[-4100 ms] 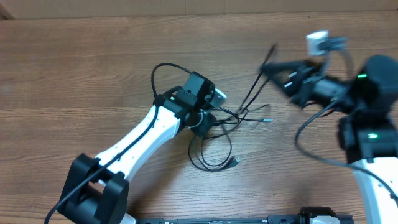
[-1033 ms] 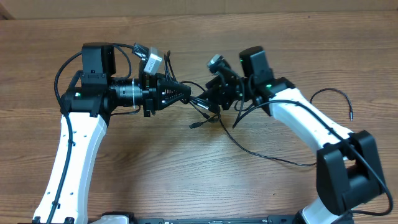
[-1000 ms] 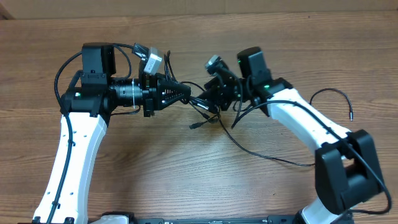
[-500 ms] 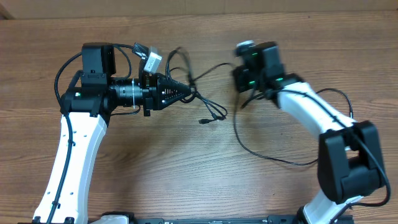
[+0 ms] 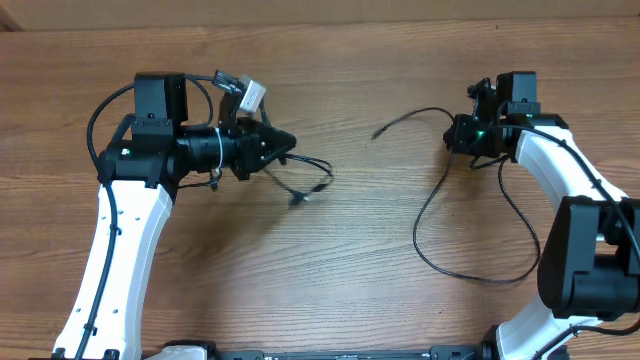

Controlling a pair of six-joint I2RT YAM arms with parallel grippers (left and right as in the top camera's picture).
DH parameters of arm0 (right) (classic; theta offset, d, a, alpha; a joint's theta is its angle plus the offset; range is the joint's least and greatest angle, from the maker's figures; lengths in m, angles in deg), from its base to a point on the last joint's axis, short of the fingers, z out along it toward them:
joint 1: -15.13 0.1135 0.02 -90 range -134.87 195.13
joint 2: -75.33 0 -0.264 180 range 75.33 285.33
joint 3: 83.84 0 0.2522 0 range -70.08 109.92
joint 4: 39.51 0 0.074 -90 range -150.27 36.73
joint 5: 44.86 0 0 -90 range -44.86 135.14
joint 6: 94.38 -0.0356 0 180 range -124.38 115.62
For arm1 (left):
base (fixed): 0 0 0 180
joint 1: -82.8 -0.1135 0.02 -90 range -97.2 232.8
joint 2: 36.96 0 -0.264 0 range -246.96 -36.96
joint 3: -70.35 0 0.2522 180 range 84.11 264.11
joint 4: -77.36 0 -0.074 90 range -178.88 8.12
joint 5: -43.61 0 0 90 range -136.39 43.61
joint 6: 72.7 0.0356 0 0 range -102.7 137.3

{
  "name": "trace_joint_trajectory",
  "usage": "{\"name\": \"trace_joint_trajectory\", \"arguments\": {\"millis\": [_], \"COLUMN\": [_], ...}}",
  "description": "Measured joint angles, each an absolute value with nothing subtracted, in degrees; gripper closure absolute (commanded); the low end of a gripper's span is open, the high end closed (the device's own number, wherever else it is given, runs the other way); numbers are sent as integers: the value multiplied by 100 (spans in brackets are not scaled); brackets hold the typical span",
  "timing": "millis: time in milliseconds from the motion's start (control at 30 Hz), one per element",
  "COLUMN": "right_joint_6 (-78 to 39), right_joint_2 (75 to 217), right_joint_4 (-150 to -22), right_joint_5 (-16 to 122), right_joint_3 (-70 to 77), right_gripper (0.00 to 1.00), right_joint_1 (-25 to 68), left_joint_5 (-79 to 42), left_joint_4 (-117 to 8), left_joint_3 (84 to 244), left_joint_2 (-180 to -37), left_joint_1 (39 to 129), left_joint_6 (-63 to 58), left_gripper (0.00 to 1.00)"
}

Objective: Untangle cables

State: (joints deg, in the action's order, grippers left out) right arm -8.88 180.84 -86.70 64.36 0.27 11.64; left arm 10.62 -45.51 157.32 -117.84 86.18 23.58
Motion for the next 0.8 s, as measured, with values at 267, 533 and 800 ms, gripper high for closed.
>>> {"name": "trace_joint_trajectory", "arguments": {"millis": [267,533,800], "right_joint_6": [-1819,-2511,-3891], "right_joint_2": [17304,17140,17142], "right_joint_4": [-9641,-11122,-11782], "right_joint_5": [5603,4368,4102], "right_joint_3": [34,51,47], "right_gripper": [96,36,0], "right_joint_1": [804,655,653], "left_joint_5": [-20,-531,-684], "left_joint_4": [-4559,-4719,-4769], "left_joint_3": [15732,15732,15732], "left_joint_2": [-11793,-12302,-13115], "left_joint_1": [8939,9555,10097], "left_joint_6": [1847,1716,1532], "left_gripper": [92,77,44]}}
